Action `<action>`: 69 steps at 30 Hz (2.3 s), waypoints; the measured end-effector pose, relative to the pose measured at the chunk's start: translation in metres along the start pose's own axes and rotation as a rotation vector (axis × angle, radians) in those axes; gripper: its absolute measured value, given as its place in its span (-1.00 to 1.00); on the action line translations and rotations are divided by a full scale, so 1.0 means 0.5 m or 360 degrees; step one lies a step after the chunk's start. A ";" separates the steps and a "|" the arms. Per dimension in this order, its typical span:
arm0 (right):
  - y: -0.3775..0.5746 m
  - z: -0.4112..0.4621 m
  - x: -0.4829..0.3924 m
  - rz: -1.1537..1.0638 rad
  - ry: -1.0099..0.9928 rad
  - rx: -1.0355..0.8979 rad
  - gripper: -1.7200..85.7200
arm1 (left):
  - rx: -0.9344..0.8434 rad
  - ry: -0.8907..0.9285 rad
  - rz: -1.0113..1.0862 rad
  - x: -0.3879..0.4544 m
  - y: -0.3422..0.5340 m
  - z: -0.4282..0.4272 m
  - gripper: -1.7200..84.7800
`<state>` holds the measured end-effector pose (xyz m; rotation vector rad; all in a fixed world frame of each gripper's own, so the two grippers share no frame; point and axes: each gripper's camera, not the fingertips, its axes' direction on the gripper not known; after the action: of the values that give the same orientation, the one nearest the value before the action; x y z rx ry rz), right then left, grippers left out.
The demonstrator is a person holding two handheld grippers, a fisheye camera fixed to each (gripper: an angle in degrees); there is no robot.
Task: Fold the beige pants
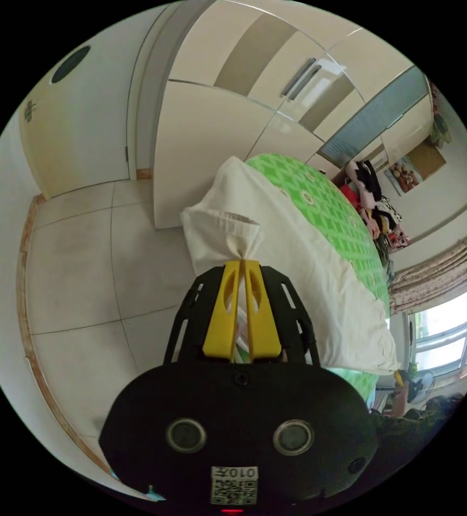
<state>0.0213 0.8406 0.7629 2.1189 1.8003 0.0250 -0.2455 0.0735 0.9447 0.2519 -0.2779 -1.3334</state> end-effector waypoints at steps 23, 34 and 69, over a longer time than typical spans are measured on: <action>0.127 -0.128 0.124 0.0377 -0.1125 -0.0239 -0.82 | 0.0050 0.0739 -0.0573 -0.057 0.121 -0.132 -0.96; 0.090 -0.163 0.047 0.0298 -0.0984 -0.0372 -0.87 | -0.0381 0.1074 -0.0223 0.113 0.102 -0.086 -0.96; 0.127 -0.118 0.006 0.0369 -0.1145 -0.0516 -0.87 | -0.0869 0.1311 0.0127 0.356 0.074 -0.017 -0.96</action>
<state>0.0679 0.8506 0.8351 1.7711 1.0504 -0.3216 -0.1710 -0.0920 0.9588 0.2992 0.7517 -1.0775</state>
